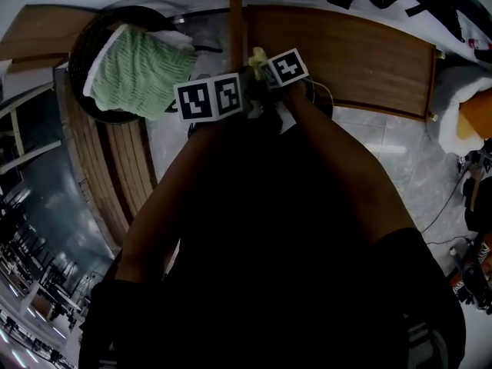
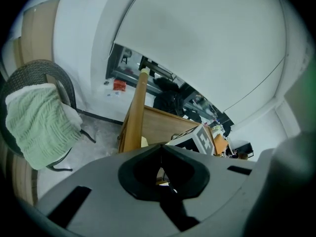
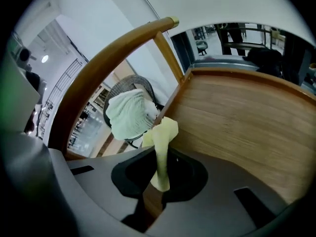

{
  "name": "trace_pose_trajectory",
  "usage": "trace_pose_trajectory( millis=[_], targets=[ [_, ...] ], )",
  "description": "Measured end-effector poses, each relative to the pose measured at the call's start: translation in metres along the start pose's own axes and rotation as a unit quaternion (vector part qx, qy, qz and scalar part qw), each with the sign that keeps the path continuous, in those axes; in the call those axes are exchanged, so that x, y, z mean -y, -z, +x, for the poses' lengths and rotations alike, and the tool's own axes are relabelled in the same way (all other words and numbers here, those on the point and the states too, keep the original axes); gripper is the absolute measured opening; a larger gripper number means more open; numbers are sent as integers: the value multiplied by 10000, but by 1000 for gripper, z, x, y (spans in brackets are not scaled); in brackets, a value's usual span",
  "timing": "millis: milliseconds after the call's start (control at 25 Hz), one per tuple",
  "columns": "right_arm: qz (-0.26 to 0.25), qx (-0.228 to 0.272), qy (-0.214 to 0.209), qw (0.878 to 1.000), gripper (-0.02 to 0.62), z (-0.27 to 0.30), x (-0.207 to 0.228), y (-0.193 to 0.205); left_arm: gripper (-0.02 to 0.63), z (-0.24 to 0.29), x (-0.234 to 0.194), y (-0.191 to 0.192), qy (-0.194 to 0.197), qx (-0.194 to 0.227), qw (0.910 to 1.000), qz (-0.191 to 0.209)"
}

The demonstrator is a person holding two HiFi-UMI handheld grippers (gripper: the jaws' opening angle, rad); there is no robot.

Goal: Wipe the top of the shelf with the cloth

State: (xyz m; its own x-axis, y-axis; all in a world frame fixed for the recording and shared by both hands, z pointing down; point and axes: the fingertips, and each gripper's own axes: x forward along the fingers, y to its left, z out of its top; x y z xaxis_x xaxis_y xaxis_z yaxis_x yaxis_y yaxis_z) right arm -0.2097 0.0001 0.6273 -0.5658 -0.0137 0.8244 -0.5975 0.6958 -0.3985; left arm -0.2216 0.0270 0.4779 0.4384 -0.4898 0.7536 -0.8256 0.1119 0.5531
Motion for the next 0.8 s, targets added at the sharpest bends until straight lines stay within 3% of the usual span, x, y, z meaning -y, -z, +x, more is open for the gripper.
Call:
trace_pose_trajectory(
  millis=[280,800],
  targets=[
    [180,-107,-14,9998,49,-7,6,11,12,17,8,9,-77,-131,9999,77],
    [181,-303,563,9978,49,-80,111,62,12,106,59,37,-208,-566,9979,251]
  ],
)
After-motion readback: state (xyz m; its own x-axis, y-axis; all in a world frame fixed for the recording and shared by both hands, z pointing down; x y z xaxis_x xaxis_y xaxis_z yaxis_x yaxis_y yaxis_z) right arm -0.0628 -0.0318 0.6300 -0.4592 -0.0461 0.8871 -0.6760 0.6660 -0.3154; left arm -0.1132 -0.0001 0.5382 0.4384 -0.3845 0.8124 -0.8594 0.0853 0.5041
